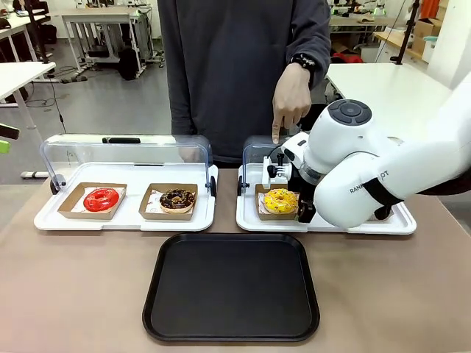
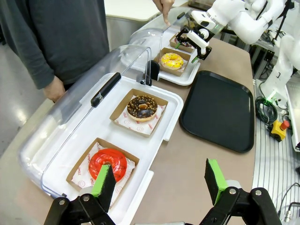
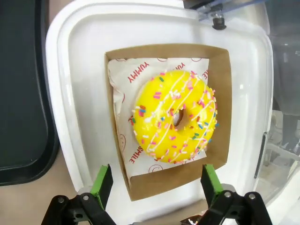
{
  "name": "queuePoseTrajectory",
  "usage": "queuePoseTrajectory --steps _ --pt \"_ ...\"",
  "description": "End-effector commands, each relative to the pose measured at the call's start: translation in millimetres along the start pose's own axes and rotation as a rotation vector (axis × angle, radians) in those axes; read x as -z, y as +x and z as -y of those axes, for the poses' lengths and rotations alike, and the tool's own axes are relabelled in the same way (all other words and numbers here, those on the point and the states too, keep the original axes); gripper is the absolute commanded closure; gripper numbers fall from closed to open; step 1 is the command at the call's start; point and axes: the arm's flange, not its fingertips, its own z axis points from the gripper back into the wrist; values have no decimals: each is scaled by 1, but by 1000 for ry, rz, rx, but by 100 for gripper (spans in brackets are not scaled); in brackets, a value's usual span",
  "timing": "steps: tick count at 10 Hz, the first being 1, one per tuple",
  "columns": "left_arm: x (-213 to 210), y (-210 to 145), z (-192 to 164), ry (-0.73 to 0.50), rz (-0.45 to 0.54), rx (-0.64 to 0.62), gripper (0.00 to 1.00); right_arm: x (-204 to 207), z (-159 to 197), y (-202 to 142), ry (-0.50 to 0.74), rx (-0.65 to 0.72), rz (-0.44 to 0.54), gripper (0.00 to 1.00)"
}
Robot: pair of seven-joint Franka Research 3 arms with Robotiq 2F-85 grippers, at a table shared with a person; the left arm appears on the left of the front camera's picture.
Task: Move the third donut from the left to the tray.
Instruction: Pick up the Paper togo box containing the Donut indicated by the person and place it on the Handle tray.
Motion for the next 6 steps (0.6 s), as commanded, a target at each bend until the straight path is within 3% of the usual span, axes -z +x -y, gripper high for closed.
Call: queuePoseTrajectory --steps 1,6 --pt "-1 1 2 -8 -1 -2 0 7 4 0 -12 12 -36 0" --pt "-1 1 2 -8 -1 -2 0 23 10 -8 30 -5 -58 0"
